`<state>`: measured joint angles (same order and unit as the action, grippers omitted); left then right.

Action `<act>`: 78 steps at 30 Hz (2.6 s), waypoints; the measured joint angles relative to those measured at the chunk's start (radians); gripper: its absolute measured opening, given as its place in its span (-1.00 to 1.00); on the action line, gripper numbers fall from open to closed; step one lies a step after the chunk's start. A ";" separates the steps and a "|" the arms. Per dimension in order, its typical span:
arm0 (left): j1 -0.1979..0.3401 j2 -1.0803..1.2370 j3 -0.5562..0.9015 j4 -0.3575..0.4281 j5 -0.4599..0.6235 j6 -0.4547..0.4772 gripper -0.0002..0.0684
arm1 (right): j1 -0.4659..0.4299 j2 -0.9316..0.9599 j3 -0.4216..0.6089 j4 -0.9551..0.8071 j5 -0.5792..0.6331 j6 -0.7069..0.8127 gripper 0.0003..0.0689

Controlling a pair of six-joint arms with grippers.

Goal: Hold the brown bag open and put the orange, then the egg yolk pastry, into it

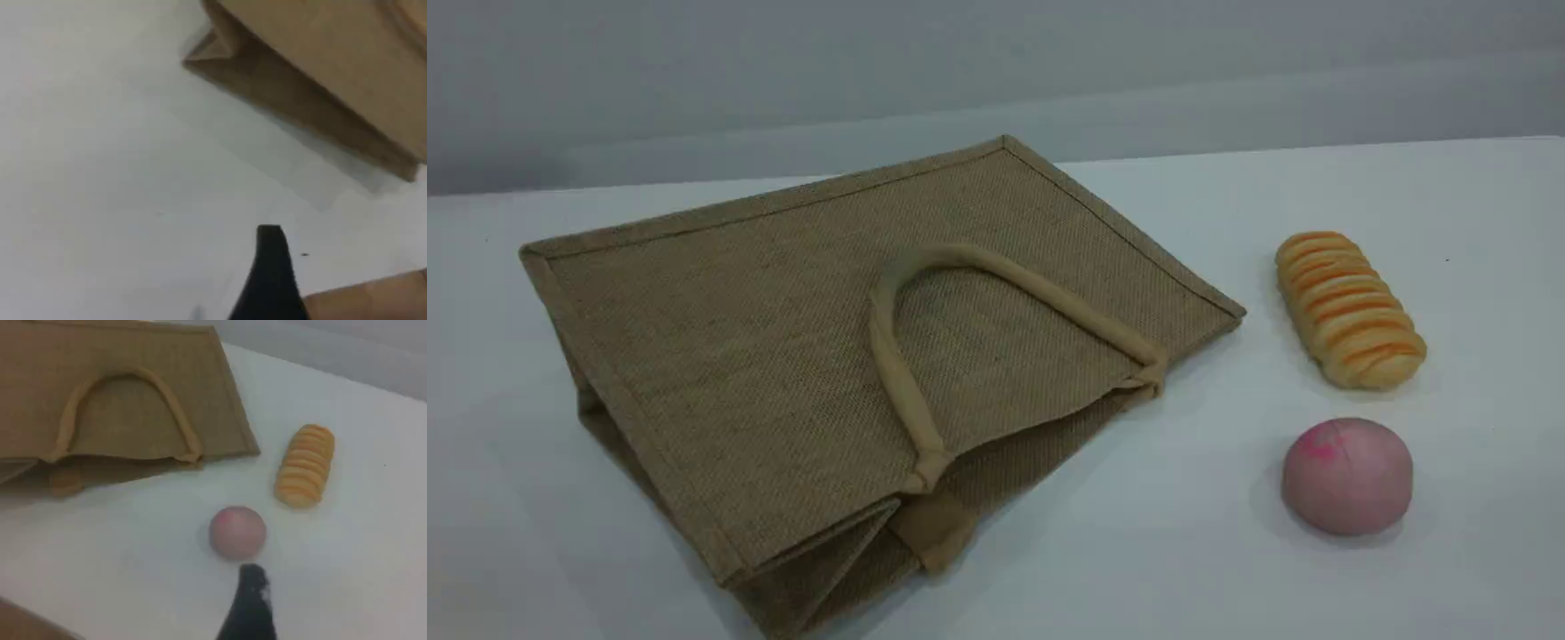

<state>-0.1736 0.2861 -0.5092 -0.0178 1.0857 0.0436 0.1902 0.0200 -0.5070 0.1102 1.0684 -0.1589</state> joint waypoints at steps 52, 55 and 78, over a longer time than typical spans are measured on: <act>0.170 -0.286 0.004 -0.008 -0.007 0.003 0.47 | -0.214 -0.020 -0.001 -0.001 0.001 0.000 0.24; 0.170 -0.286 0.004 -0.008 -0.007 0.003 0.47 | -0.214 -0.020 -0.001 0.000 0.001 0.000 0.20; 0.141 -0.286 0.004 -0.008 -0.007 0.003 0.47 | -0.191 -0.020 -0.001 -0.001 0.001 0.000 -0.11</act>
<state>-0.0329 0.0000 -0.5050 -0.0254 1.0786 0.0465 -0.0008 0.0000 -0.5079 0.1096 1.0696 -0.1588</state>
